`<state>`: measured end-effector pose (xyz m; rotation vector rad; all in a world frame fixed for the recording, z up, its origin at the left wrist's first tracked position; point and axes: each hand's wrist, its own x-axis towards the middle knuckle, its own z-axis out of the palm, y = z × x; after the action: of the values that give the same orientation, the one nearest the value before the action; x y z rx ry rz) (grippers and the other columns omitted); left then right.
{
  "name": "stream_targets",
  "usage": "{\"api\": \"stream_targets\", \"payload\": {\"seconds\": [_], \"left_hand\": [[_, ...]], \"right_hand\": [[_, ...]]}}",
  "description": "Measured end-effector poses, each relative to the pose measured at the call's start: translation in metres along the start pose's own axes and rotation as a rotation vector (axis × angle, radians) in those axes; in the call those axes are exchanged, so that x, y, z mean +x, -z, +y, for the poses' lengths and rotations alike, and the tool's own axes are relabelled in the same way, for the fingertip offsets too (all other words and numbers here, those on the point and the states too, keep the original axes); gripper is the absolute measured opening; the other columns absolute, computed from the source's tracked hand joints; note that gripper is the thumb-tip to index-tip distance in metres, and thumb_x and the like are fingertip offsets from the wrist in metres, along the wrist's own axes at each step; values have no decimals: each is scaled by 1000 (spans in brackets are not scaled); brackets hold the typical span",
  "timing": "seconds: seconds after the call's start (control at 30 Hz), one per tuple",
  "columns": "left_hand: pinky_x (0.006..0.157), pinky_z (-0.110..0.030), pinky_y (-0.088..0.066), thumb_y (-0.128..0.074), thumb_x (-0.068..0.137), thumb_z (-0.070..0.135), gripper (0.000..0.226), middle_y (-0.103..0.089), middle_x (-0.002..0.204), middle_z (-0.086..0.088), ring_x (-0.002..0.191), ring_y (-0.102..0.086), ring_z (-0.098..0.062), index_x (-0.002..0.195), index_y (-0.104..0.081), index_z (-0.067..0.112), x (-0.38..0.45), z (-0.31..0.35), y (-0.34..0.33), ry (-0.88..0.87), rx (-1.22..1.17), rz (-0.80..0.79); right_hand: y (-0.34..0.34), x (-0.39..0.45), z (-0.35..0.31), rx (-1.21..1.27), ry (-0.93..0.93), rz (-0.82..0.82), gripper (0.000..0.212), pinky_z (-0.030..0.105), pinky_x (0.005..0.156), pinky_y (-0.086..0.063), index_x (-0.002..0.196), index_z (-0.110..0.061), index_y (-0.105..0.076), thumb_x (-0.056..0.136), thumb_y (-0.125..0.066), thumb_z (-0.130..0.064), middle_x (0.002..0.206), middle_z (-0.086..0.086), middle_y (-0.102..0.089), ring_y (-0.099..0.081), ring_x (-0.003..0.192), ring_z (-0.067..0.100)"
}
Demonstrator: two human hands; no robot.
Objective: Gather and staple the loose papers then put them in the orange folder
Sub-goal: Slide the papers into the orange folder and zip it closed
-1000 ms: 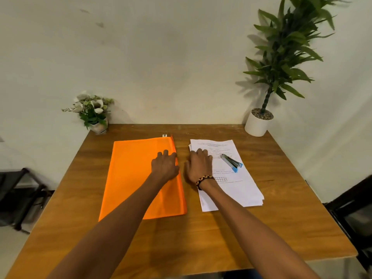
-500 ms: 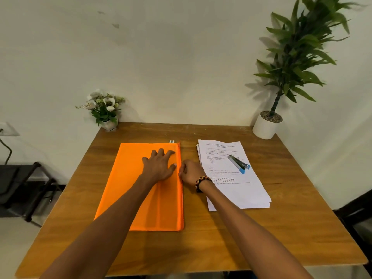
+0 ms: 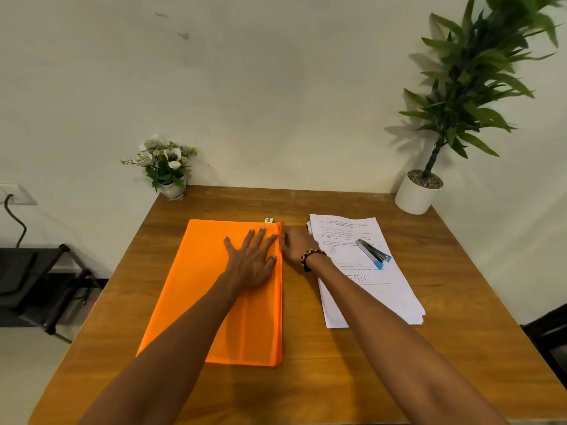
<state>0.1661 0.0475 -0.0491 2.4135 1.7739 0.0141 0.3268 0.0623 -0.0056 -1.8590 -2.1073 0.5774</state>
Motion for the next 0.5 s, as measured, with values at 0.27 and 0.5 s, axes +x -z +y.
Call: {"api": "stream_targets", "payload": {"seconds": [0.27, 0.5], "left_hand": [[108, -79, -17, -35, 93, 68, 82, -23, 162, -6, 146, -23, -35, 160, 1, 38, 15, 2, 15, 10, -4, -19], [112, -78, -5, -28, 94, 70, 79, -8, 169, -4, 153, -11, -33, 159, 7, 41, 10, -3, 2, -10, -5, 32]], "right_hand": [[-1, 38, -2, 31, -112, 69, 5, 44, 74, -56, 87, -25, -58, 92, -56, -25, 90, 3, -67, -64, 83, 27], [2, 52, 0, -54, -15, 24, 22, 46, 86, -53, 117, -30, -58, 96, -54, -31, 122, 6, -61, -61, 105, 30]]}}
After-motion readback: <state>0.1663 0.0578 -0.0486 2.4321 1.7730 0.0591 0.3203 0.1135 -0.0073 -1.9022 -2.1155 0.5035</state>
